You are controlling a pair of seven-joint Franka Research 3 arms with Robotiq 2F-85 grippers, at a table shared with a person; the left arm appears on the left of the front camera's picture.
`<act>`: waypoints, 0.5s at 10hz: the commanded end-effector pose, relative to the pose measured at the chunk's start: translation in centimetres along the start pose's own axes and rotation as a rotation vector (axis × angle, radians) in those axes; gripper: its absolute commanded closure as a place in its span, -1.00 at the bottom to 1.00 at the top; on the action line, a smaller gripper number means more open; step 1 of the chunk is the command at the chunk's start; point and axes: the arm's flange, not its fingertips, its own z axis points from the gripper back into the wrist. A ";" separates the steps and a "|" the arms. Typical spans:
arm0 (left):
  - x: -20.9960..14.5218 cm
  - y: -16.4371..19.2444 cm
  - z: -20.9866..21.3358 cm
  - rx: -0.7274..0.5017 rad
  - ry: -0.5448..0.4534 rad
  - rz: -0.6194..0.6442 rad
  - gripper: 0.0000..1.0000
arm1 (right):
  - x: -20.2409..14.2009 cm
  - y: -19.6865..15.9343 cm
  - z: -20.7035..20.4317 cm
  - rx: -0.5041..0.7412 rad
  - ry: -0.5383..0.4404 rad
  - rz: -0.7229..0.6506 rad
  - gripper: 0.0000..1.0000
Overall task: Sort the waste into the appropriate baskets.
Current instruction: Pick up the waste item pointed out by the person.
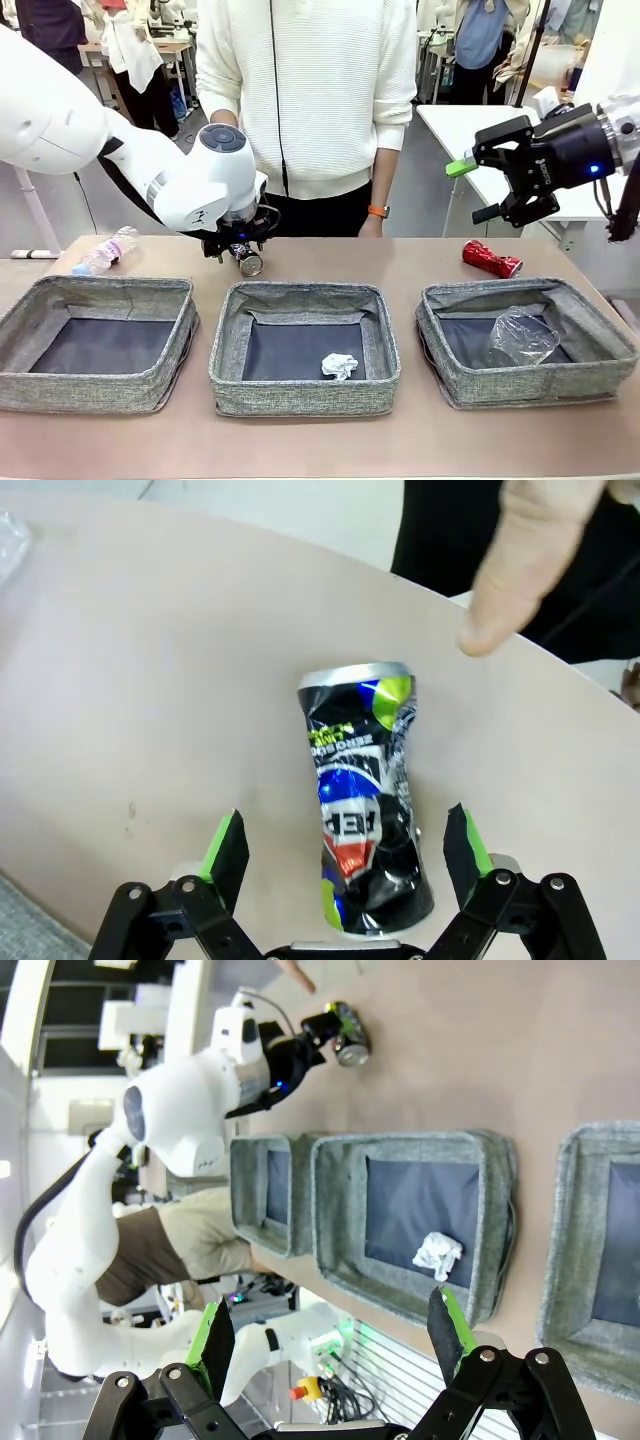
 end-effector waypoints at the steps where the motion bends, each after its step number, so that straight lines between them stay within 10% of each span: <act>1: 0.8 -0.6 -0.8 -0.013 0.005 0.048 -1.00 | 0.0 0.3 0.2 -0.010 0.002 -0.015 -1.00; 5: 1.5 -0.5 -1.9 -0.007 0.018 0.034 -1.00 | 0.0 0.3 0.2 -0.010 0.002 -0.015 -1.00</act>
